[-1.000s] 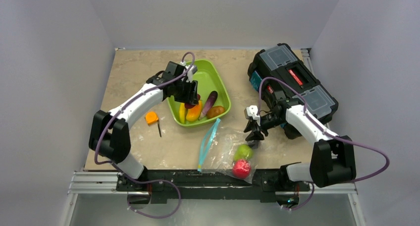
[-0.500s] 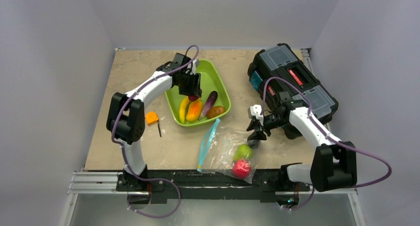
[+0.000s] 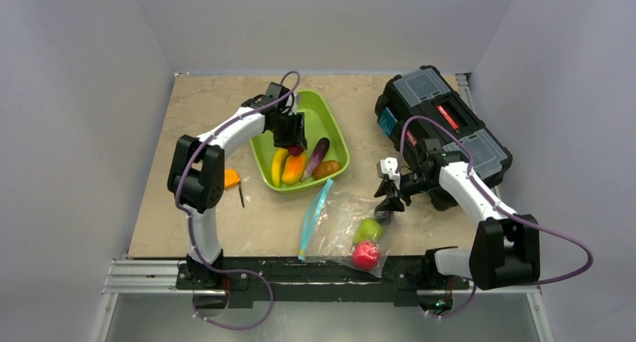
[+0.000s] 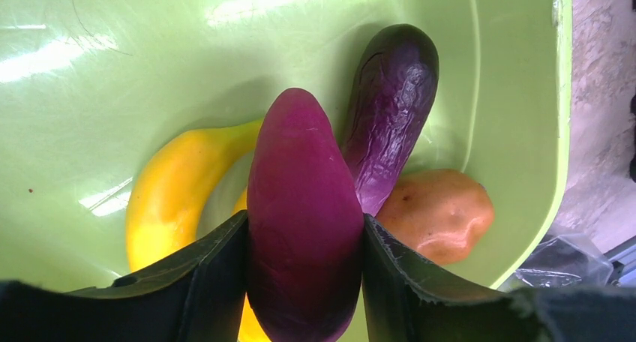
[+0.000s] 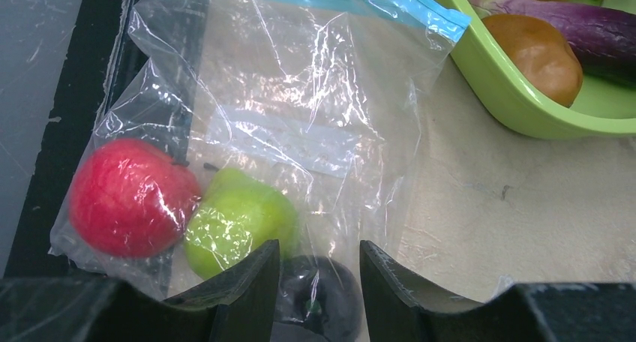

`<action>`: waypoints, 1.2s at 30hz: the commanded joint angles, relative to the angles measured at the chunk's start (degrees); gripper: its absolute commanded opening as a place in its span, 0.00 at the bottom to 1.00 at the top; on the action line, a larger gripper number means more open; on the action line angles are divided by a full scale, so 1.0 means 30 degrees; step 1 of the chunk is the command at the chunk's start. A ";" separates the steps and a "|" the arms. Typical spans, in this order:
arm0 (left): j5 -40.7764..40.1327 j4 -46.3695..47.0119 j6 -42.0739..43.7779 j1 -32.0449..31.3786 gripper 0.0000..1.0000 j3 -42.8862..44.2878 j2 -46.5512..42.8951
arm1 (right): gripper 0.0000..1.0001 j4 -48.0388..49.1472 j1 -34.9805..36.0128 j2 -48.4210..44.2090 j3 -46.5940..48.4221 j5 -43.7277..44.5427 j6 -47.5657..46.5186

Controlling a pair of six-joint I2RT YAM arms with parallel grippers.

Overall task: Open the zip-top bag and remove the fake food
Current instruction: Place the fake vegetable in the bin.

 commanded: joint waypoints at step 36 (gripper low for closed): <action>0.1647 0.4551 -0.0506 -0.0204 0.55 -1.1560 -1.6083 | 0.55 -0.6817 -0.0213 -0.2519 0.1212 0.0941 -0.6738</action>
